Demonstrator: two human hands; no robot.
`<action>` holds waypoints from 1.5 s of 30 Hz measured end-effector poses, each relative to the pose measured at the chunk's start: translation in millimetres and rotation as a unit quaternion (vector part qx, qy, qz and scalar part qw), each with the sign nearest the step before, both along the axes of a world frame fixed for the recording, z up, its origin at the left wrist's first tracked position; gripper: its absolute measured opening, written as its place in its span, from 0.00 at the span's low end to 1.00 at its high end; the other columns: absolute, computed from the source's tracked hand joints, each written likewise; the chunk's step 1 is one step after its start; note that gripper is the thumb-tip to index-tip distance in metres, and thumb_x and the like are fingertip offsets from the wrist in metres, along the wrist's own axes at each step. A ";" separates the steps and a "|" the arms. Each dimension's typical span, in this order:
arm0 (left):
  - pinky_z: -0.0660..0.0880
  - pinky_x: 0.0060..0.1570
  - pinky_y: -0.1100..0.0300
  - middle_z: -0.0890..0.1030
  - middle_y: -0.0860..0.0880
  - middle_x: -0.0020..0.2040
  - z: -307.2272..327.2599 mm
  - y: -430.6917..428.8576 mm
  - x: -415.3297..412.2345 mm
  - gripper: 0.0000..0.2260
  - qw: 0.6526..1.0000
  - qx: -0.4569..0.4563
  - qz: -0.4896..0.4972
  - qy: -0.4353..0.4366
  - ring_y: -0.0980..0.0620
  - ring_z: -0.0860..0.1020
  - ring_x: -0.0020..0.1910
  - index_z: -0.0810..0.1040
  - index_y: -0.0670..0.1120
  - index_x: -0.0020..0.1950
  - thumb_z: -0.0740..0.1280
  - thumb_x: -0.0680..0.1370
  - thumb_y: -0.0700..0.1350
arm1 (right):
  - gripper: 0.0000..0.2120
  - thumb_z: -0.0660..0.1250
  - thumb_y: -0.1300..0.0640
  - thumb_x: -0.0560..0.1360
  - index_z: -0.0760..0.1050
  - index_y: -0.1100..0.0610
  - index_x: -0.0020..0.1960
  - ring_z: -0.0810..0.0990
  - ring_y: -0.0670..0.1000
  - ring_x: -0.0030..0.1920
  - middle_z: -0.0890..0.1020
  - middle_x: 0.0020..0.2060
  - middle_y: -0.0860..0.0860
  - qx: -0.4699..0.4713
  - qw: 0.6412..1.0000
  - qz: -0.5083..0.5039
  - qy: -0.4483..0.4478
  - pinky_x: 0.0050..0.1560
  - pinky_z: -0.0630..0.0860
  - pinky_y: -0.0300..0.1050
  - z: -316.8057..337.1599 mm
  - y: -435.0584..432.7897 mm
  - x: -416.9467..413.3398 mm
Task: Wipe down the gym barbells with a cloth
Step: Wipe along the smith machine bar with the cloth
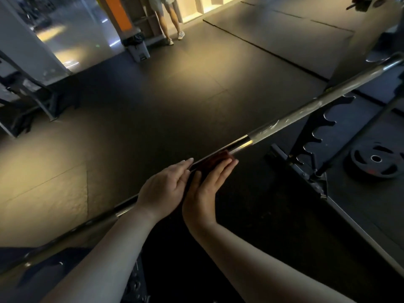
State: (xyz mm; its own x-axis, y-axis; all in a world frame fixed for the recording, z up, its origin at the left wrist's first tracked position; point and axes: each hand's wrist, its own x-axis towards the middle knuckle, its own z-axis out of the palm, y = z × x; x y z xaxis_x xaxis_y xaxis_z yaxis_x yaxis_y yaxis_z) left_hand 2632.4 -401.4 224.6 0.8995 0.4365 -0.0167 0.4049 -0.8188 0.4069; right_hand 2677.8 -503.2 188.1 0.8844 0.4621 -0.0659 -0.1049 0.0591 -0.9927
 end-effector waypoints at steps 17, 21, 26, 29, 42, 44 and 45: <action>0.63 0.76 0.56 0.65 0.55 0.79 16.0 26.6 -17.8 0.21 0.988 -0.104 -0.100 0.048 0.59 0.62 0.77 0.63 0.56 0.80 0.57 0.86 0.47 | 0.37 0.56 0.53 0.85 0.32 0.49 0.82 0.44 0.50 0.82 0.41 0.83 0.48 0.043 0.987 -0.142 0.067 0.82 0.48 0.55 -6.7 15.7 24.5; 0.64 0.74 0.61 0.67 0.56 0.77 16.4 35.3 -36.1 0.21 0.990 -0.077 -0.110 0.039 0.62 0.64 0.75 0.64 0.56 0.79 0.57 0.86 0.44 | 0.36 0.55 0.54 0.85 0.33 0.51 0.82 0.43 0.53 0.82 0.41 0.83 0.49 0.029 0.982 -0.173 0.075 0.81 0.48 0.61 -10.3 18.2 43.2; 0.67 0.72 0.60 0.69 0.58 0.76 25.1 55.6 -58.3 0.21 0.981 -0.163 -0.075 0.073 0.61 0.66 0.74 0.69 0.61 0.76 0.57 0.87 0.43 | 0.38 0.56 0.53 0.86 0.30 0.45 0.81 0.51 0.52 0.81 0.45 0.83 0.48 0.089 0.990 -0.080 0.069 0.80 0.55 0.56 -14.4 46.0 -56.8; 0.65 0.69 0.63 0.68 0.59 0.76 29.4 68.6 -74.1 0.20 0.981 -0.146 -0.079 0.105 0.62 0.66 0.73 0.68 0.64 0.76 0.57 0.87 0.44 | 0.38 0.56 0.54 0.86 0.30 0.47 0.81 0.53 0.51 0.81 0.48 0.83 0.48 0.091 0.989 -0.079 0.085 0.78 0.56 0.47 -16.3 47.0 -59.0; 0.67 0.73 0.57 0.70 0.58 0.76 42.0 91.2 -119.9 0.20 0.979 -0.139 -0.083 0.122 0.61 0.66 0.73 0.69 0.61 0.75 0.57 0.86 0.43 | 0.40 0.55 0.52 0.86 0.22 0.37 0.76 0.37 0.43 0.80 0.30 0.79 0.39 0.098 0.994 -0.018 0.035 0.80 0.46 0.48 -9.9 97.7 -190.0; 0.65 0.73 0.58 0.69 0.57 0.76 42.5 92.2 -123.4 0.20 0.980 -0.128 -0.090 0.119 0.61 0.66 0.73 0.69 0.60 0.76 0.56 0.86 0.43 | 0.39 0.54 0.54 0.86 0.25 0.42 0.79 0.40 0.44 0.81 0.34 0.81 0.43 0.088 0.993 -0.056 0.059 0.81 0.46 0.50 -8.3 97.6 -174.2; 0.64 0.72 0.61 0.69 0.57 0.76 42.7 92.6 -125.3 0.20 0.981 -0.120 -0.094 0.119 0.61 0.65 0.74 0.69 0.60 0.76 0.56 0.86 0.43 | 0.38 0.54 0.54 0.86 0.27 0.45 0.80 0.40 0.45 0.81 0.36 0.82 0.45 0.077 0.991 -0.089 0.067 0.82 0.45 0.49 -5.4 95.7 -160.0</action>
State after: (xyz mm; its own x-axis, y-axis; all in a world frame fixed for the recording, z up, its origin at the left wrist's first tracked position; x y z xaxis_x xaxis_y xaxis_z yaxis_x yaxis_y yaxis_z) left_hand 2507.1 -308.8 267.3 0.9220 0.2219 -0.3173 0.3631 -0.7799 0.5098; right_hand 2517.7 -407.5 182.7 0.9411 0.3126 -0.1286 -0.2087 0.2380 -0.9486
